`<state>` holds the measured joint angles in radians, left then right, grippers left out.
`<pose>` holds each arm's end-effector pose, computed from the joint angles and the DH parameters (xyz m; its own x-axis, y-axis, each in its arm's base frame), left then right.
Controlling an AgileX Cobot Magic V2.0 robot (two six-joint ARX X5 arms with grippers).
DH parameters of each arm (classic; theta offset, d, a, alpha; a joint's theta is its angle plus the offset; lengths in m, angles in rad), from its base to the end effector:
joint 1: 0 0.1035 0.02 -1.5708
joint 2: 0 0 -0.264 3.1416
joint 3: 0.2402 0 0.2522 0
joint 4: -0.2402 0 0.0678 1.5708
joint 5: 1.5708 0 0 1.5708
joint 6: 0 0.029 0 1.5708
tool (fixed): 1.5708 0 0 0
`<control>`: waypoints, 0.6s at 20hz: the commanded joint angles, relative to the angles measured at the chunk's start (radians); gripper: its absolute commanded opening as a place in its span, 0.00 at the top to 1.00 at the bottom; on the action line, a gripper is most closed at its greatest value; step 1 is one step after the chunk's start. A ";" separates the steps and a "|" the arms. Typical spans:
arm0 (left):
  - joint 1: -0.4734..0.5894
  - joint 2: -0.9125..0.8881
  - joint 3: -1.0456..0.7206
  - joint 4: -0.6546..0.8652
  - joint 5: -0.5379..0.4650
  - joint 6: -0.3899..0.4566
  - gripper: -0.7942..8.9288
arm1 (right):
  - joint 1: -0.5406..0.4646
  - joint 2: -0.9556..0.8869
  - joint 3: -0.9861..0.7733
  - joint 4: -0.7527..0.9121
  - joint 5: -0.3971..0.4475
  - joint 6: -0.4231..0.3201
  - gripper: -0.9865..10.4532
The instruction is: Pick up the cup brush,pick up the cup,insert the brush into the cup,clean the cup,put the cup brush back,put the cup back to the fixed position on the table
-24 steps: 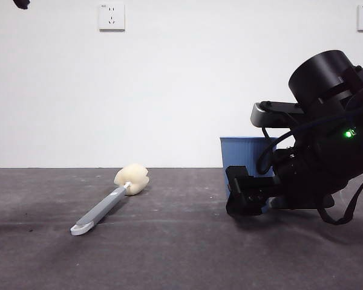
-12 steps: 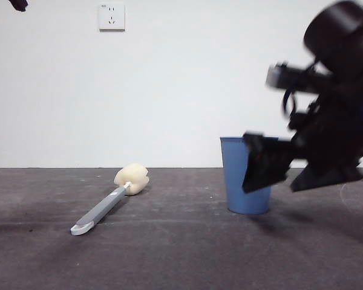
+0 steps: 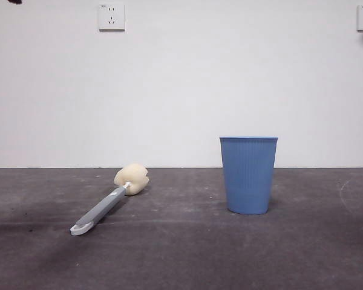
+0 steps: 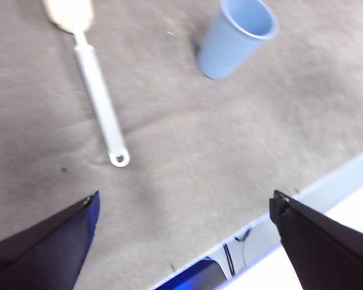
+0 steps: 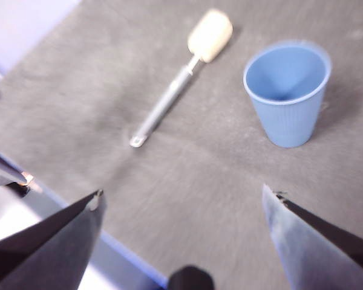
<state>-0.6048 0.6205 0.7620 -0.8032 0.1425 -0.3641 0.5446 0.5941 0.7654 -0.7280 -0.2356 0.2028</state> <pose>0.0926 -0.0690 0.2916 0.5617 -0.5609 -0.6082 0.4321 0.8258 -0.3625 0.0939 0.0648 0.3014 0.5852 0.6274 -0.5138 -0.5684 0.7692 0.2918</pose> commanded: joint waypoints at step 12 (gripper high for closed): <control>-0.002 -0.002 -0.005 -0.024 0.180 0.029 0.87 | 0.003 0.060 0.192 -0.403 -0.140 -0.048 0.81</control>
<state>-0.6048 0.6197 0.7620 -0.8284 0.3122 -0.3477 0.5446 0.6579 0.9581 -1.1351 -0.3687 0.1658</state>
